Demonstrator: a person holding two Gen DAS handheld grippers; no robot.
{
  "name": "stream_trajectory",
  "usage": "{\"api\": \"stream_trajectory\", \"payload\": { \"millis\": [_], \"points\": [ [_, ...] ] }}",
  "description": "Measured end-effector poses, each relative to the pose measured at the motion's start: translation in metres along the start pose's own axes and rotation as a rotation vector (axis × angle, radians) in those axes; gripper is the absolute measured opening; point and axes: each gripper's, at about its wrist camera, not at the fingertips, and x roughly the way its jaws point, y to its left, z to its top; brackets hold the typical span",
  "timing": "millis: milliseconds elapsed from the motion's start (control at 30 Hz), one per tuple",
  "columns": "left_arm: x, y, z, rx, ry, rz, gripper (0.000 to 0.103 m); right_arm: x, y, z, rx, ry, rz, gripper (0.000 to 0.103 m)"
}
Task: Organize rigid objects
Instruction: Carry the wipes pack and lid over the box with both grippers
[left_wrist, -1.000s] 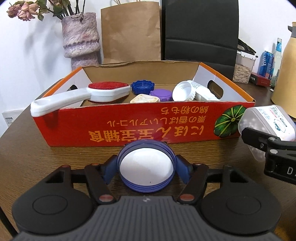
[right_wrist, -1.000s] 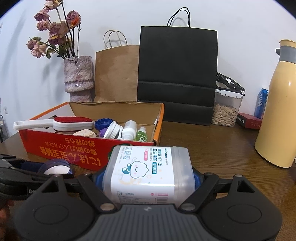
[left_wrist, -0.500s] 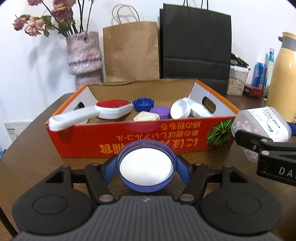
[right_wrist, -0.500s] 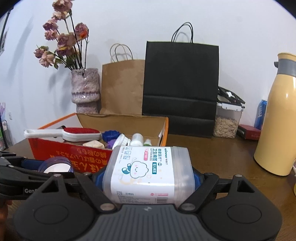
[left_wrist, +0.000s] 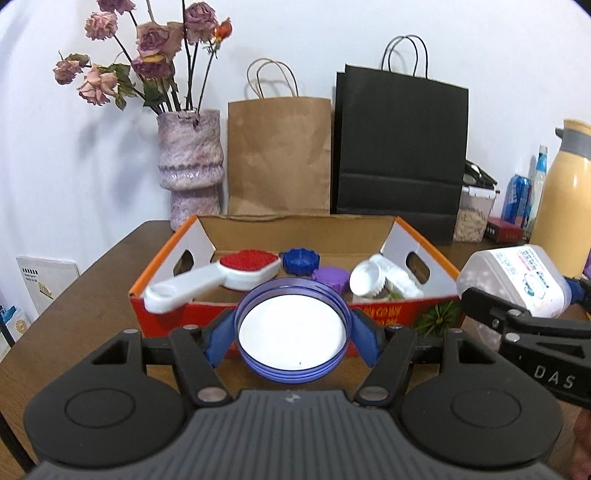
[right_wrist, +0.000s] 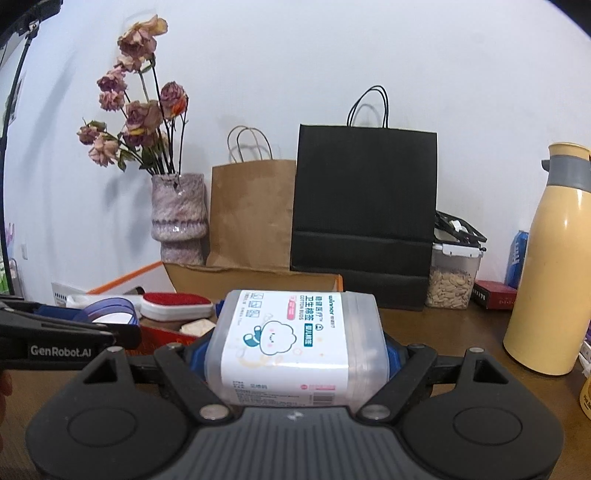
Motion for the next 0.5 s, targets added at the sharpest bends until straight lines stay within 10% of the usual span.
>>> {"api": "stream_trajectory", "payload": {
  "millis": [500],
  "points": [
    [0.005,0.018,0.038,-0.075,-0.076,0.014,0.068,0.018,0.019,0.023,0.032,-0.044,0.008,0.082]
  ]
}}
